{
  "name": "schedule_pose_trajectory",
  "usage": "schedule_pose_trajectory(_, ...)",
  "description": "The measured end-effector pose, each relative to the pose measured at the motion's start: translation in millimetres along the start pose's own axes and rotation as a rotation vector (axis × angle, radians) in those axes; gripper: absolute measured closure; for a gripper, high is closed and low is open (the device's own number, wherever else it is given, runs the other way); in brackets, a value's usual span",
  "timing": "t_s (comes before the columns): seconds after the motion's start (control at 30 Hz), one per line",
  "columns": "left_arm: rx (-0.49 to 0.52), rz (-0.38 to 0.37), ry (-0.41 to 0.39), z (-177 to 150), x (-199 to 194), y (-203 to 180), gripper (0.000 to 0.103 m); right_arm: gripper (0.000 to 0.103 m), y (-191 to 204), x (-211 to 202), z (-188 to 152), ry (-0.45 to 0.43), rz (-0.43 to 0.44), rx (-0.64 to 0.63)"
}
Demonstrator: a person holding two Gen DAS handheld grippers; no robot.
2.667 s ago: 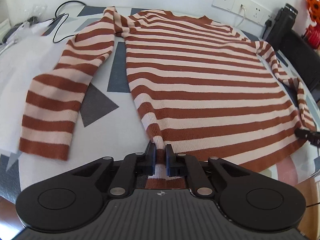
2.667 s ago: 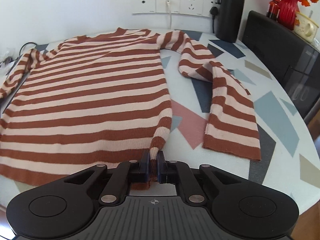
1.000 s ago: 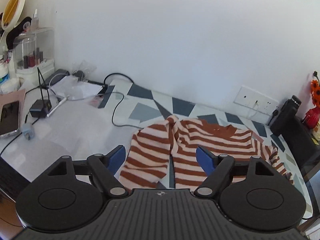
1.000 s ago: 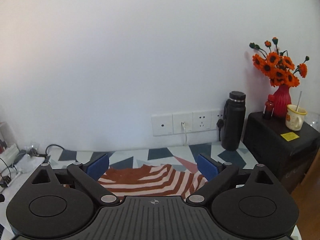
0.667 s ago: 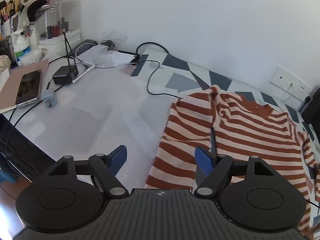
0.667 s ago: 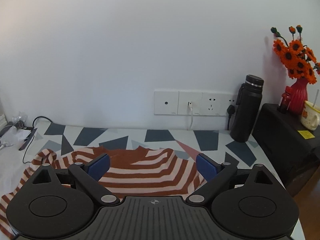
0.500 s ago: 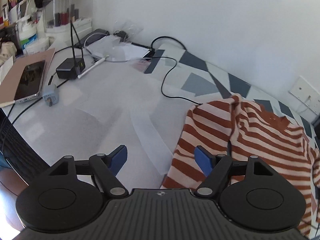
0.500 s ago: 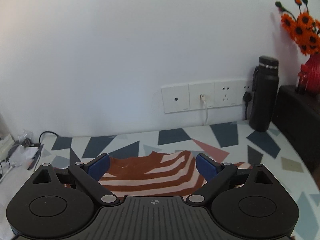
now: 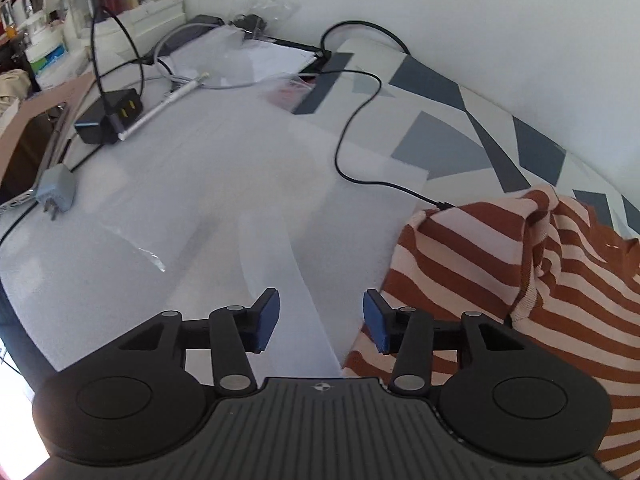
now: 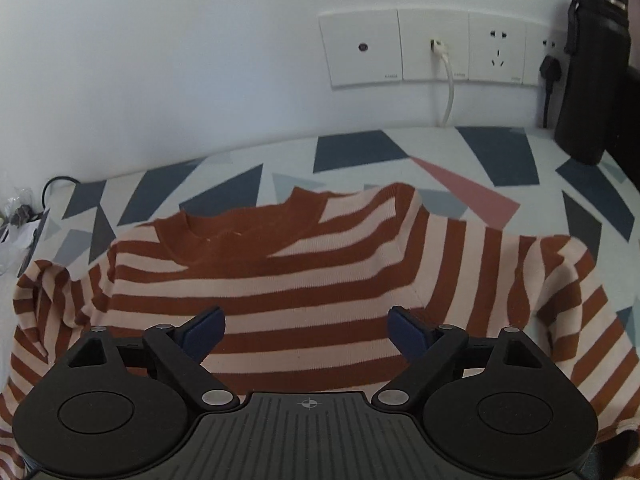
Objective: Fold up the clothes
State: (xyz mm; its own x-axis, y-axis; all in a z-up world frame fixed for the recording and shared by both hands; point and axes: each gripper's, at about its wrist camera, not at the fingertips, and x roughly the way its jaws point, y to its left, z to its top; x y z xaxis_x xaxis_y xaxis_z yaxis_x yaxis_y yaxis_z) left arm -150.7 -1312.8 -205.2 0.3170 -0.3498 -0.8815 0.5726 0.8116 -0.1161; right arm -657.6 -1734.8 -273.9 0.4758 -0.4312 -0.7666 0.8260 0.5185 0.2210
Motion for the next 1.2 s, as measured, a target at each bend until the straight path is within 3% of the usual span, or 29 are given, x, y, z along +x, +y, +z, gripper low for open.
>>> schedule_pose_trajectory(0.1, 0.051, -0.038, 0.039, -14, -4, -10, 0.051, 0.017, 0, 9, -3, 0.018, 0.003, 0.003)
schedule_pose_trajectory(0.17, 0.117, -0.030, 0.056, -28, -6, -18, 0.047, 0.017, 1, 14, -5, 0.028, 0.005, 0.004)
schedule_pose_trajectory(0.33, 0.281, -0.012, 0.084, -54, -4, -34, 0.046, 0.017, 15, 20, -5, 0.037, -0.013, 0.000)
schedule_pose_trajectory(0.4, 0.287, -0.035, 0.075, -57, -8, -33, 0.047, 0.017, 21, 17, -5, 0.034, -0.017, 0.008)
schedule_pose_trajectory(0.53, 0.263, -0.111, 0.069, -62, -17, -22, 0.058, 0.017, 35, 14, -6, 0.042, -0.009, -0.002)
schedule_pose_trajectory(0.73, 0.211, -0.142, 0.124, -80, -12, -1, 0.058, 0.017, 50, 16, -12, 0.058, -0.021, -0.019)
schedule_pose_trajectory(0.8, 0.193, -0.146, 0.113, -81, -12, 3, 0.065, 0.017, 53, 18, -15, 0.069, -0.022, -0.016)
schedule_pose_trajectory(0.83, 0.193, -0.148, 0.105, -80, -14, 3, 0.092, 0.017, 54, 18, -16, 0.074, -0.023, -0.015)
schedule_pose_trajectory(0.87, 0.193, -0.158, 0.088, -78, -18, 3, 0.098, 0.017, 55, 19, -16, 0.075, -0.024, -0.019)
schedule_pose_trajectory(1.0, 0.201, -0.199, -0.027, -66, -50, 4, 0.099, 0.017, 60, 17, -13, 0.061, -0.021, -0.039)
schedule_pose_trajectory(1.2, 0.208, -0.173, -0.313, -23, -121, 8, 0.099, 0.017, 69, 25, 7, 0.028, -0.022, -0.079)
